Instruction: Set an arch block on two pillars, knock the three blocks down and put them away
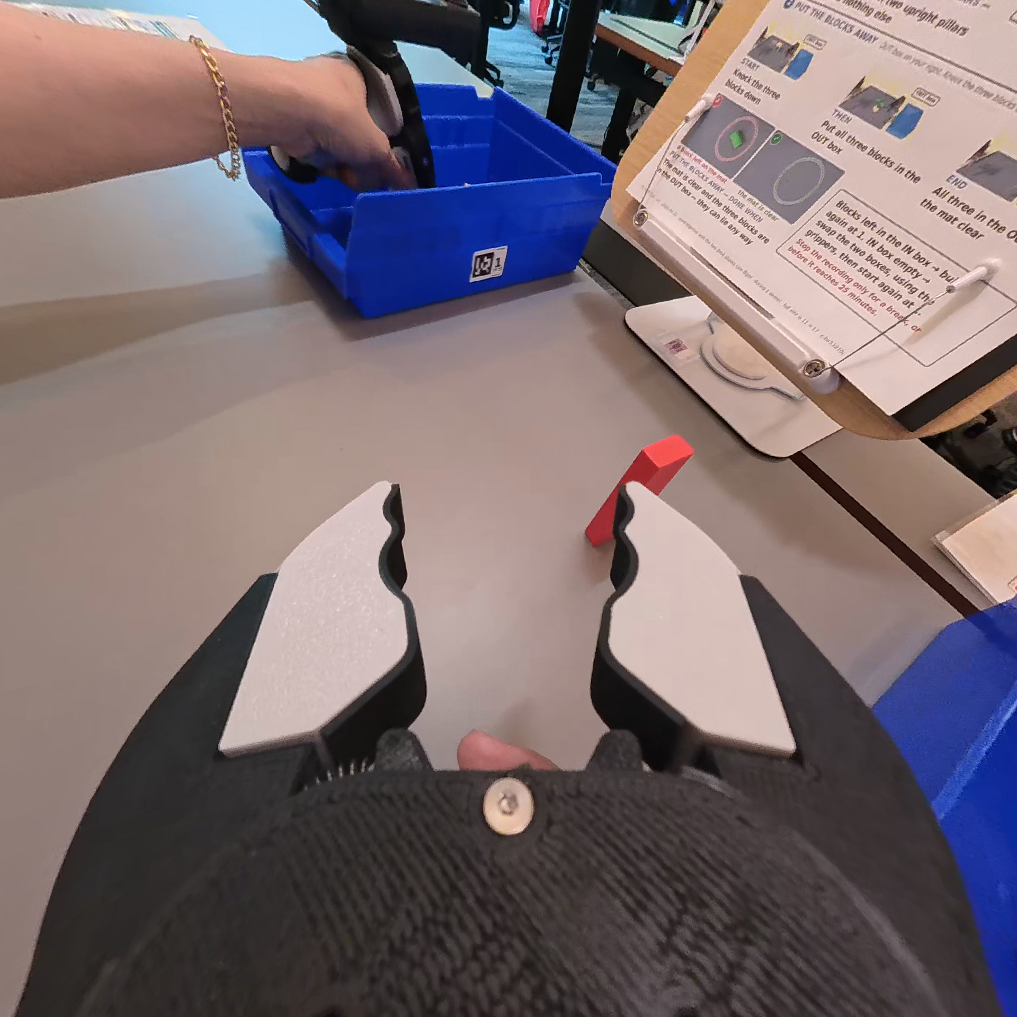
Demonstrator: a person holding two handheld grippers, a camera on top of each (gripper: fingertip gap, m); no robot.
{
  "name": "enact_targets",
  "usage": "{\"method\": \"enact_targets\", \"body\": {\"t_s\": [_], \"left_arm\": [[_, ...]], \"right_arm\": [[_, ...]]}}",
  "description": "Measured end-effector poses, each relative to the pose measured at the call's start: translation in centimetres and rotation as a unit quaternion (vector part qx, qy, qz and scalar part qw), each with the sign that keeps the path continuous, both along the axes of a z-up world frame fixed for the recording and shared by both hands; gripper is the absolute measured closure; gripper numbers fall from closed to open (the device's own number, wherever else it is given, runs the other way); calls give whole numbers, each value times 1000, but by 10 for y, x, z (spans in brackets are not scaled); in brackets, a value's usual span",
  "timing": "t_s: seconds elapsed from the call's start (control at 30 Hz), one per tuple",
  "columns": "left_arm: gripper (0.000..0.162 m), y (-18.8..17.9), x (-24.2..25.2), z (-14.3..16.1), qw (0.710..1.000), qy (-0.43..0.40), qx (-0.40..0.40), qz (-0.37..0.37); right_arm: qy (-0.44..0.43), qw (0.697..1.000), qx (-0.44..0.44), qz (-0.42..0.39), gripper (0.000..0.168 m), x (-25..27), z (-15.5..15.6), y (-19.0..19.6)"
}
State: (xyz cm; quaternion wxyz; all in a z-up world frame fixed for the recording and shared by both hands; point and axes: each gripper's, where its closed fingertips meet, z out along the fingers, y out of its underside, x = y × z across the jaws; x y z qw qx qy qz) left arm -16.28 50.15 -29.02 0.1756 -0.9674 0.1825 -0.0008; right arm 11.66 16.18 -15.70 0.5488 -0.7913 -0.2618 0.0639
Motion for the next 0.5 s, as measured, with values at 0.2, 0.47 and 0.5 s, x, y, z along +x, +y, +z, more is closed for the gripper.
{"method": "enact_targets", "body": {"t_s": [0.2,0.47,0.5], "left_arm": [[125,0,1,-1,999,-35,4,-14],[128,-20,0,27,991,-37,67,-113],[128,-25,1,35,988,-49,78,-123]], "right_arm": [[7,1000,2,-15,95,-4,3,-12],[-17,1000,4,-19,95,-13,4,-26],[-19,1000,5,-18,96,-14,4,-26]]}}
